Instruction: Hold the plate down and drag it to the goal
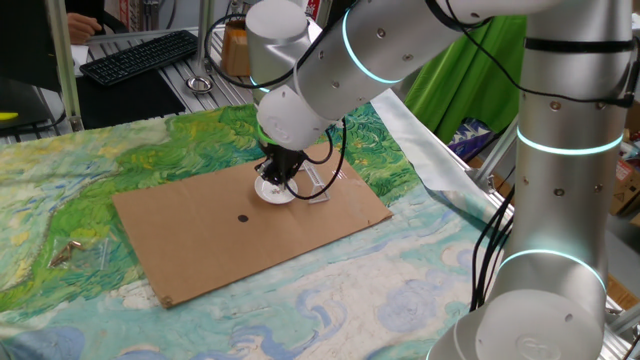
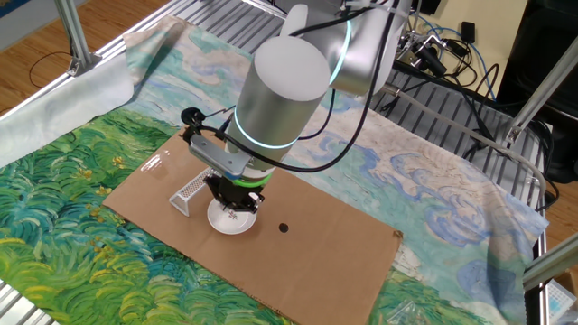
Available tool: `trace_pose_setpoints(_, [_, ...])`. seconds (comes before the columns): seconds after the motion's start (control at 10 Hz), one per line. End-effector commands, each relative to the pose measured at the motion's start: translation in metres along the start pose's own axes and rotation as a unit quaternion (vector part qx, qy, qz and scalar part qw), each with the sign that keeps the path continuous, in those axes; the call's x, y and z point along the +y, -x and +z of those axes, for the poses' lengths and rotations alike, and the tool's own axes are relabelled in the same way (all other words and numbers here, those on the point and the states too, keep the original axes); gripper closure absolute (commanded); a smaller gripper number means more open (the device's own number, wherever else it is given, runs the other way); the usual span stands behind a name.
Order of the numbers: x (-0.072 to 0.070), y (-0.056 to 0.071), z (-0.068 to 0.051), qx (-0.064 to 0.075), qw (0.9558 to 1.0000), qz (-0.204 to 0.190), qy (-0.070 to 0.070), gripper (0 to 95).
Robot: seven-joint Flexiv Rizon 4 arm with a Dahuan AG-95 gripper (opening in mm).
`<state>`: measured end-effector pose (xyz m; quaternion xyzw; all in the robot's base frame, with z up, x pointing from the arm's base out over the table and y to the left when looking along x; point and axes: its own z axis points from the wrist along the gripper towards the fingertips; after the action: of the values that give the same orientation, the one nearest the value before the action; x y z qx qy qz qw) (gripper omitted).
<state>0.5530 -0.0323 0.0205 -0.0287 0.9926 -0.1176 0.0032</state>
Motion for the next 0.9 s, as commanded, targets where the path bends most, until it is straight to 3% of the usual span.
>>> trace_pose_setpoints(0.1, [-0.001, 0.0009, 0.0013, -0.001, 1.0, -0.002, -0.006, 95.0])
trace_pose_setpoints(0.9, [-0.0087, 0.0002, 0.0072, -0.006, 0.9997, -0.017, -0.017, 95.0])
